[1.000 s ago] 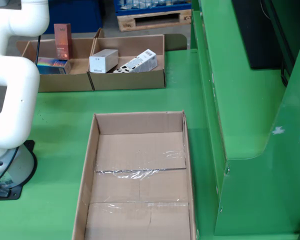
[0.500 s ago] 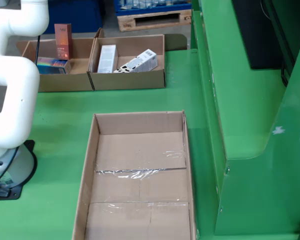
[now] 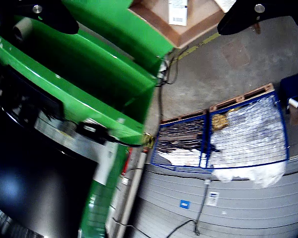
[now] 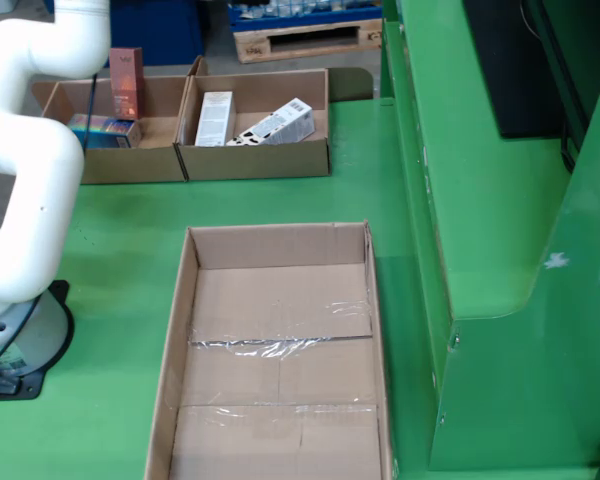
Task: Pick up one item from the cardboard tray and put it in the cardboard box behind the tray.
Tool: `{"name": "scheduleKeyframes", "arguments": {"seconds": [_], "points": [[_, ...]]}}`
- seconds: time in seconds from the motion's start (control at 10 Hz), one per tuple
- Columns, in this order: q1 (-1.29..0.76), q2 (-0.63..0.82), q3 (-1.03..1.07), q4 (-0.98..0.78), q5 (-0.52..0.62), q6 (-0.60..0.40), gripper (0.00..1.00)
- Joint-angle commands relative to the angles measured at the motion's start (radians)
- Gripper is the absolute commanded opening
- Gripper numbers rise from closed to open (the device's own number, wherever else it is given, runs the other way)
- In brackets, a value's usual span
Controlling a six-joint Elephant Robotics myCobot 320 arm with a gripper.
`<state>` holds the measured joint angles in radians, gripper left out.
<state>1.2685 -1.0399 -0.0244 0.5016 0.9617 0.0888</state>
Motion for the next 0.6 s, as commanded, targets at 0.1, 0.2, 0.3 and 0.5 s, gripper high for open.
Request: {"name": "scheduleKeyframes", "arguments": {"seconds": [0.1, 0.2, 0.3, 0.5], "points": [[-0.271, 0.011, 0.024, 0.01, -0.007, 0.011, 1.0], [-0.489, 0.056, 0.024, -0.144, 0.247, 0.038, 1.0], [-0.566, 0.072, 0.024, -0.218, 0.32, 0.045, 1.0], [-0.722, 0.092, 0.024, -0.326, 0.419, 0.037, 1.0]]}}
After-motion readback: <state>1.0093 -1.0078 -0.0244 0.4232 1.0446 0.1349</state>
